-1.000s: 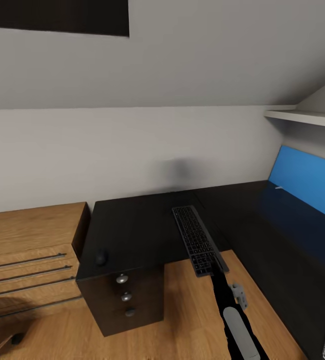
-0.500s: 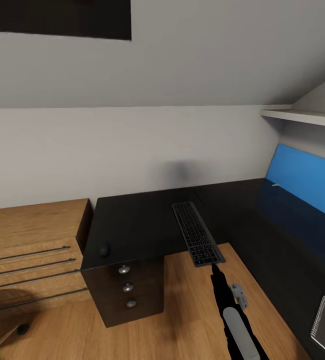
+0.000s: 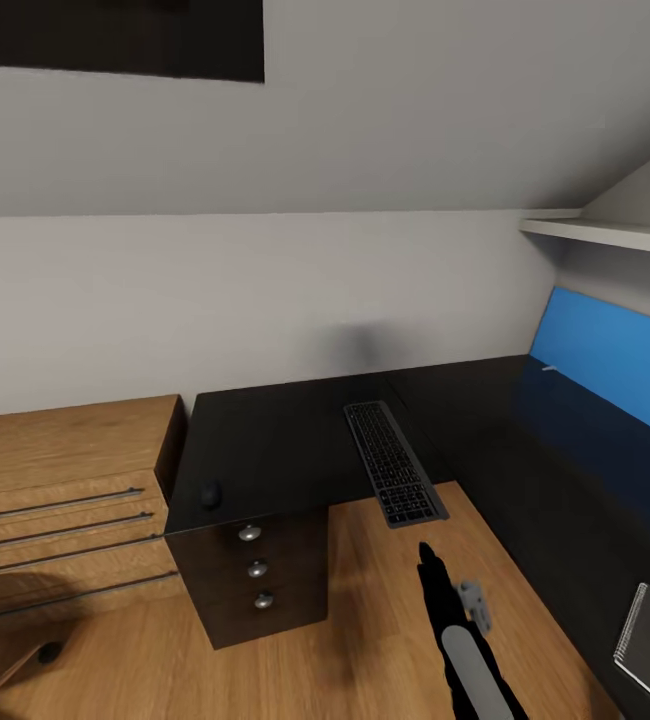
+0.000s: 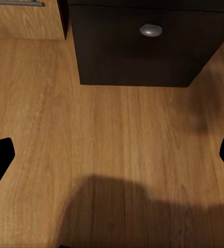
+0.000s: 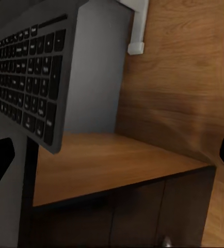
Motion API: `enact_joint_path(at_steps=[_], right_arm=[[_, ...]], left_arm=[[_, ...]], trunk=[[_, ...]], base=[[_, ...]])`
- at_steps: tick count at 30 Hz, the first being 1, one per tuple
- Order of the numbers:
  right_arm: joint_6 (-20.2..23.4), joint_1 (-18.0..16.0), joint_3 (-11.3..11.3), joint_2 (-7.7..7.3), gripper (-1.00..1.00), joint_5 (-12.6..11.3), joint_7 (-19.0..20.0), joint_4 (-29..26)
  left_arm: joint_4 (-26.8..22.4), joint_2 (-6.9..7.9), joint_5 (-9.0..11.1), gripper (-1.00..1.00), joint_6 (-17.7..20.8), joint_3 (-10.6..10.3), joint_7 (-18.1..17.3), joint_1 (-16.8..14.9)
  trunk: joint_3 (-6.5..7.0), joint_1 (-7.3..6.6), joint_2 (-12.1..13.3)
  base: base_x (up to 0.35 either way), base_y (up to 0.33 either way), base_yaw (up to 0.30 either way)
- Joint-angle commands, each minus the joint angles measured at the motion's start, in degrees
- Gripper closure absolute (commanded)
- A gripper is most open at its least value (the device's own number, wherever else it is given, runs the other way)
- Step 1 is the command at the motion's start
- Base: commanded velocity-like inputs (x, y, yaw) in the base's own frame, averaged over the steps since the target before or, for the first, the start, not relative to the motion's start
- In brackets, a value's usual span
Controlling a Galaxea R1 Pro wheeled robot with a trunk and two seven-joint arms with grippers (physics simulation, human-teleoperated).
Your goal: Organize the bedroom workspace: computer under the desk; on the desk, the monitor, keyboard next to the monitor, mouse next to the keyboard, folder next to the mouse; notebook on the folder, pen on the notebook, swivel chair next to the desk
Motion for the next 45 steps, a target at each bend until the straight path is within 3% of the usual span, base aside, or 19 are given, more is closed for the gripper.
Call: enact_joint_path(at_steps=[1,15,24,28,38,45], right_arm=[[-0.27,-0.03,0.01,0.05,-1.00,-0.58,-0.04,0.88],[-0.39,-0.10,-0.04,0.01,-1.00,-0.47,0.37,14.97],[-0.52,-0.10,-0.09,-0.04,-1.00,0.10,0.40,27.27],[-0.55,-0.10,-0.06,-0.12,-1.00,2.10,0.42,30.90],[-0.57,-0.09,-0.18,-1.61,-1.00,10.04,0.35,35.68],[-0.56,-0.10,-0.22,-3.60,-1.00,11.49,0.34,37.78]], left_arm=[[0.01,0.03,0.05,-1.00,-0.19,-0.49,0.58,-0.05],[0.01,0.15,0.21,-1.00,-0.24,-0.24,0.66,-0.05],[0.01,0.18,0.31,-1.00,-0.10,-0.09,0.74,-0.05],[0.01,0.21,0.33,-1.00,-0.04,-0.08,0.75,-0.05],[0.01,0.20,1.74,-1.00,0.02,-0.05,0.88,-0.05],[0.01,0.24,3.01,-1.00,0.07,-0.05,0.85,-0.05]], trunk=[[-0.06,0.00,-0.04],[-0.06,0.00,-0.04],[-0.06,0.00,-0.04],[-0.06,0.00,-0.04],[1.74,-2.20,3.97],[2.99,-3.73,6.78]], base=[[-0.008,0.000,0.000],[-0.002,0.000,0.000],[0.000,0.000,0.000],[0.000,0.000,0.000],[0.000,0.000,0.000],[0.000,0.000,0.000]])
